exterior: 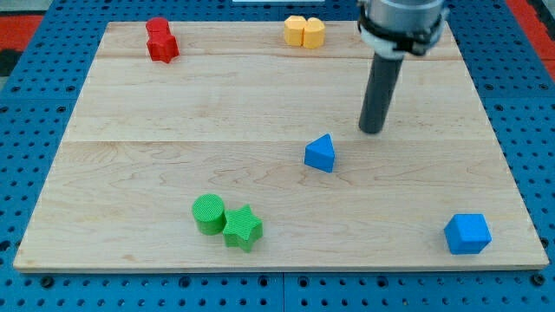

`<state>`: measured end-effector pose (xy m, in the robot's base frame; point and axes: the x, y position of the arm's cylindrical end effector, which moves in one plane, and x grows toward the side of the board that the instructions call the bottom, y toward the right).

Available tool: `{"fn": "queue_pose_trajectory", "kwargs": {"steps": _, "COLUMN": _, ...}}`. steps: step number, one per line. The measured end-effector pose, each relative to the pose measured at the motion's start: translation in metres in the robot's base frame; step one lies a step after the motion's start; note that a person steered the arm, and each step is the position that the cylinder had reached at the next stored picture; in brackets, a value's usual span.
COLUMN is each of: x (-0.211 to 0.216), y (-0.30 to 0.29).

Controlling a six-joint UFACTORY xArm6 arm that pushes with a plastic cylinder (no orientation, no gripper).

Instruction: Push the blue triangle towards green circle

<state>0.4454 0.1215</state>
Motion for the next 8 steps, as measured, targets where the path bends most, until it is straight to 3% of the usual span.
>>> {"fn": "queue_pose_trajectory", "kwargs": {"steps": 1, "x": 0.02, "y": -0.004}}
{"fn": "queue_pose_trajectory", "kwargs": {"steps": 3, "x": 0.017, "y": -0.092}}
{"fn": "queue_pose_trajectory", "kwargs": {"steps": 5, "x": 0.048, "y": -0.112}}
{"fn": "queue_pose_trajectory", "kwargs": {"steps": 7, "x": 0.048, "y": -0.22}}
{"fn": "queue_pose_trajectory", "kwargs": {"steps": 8, "x": 0.055, "y": -0.224}}
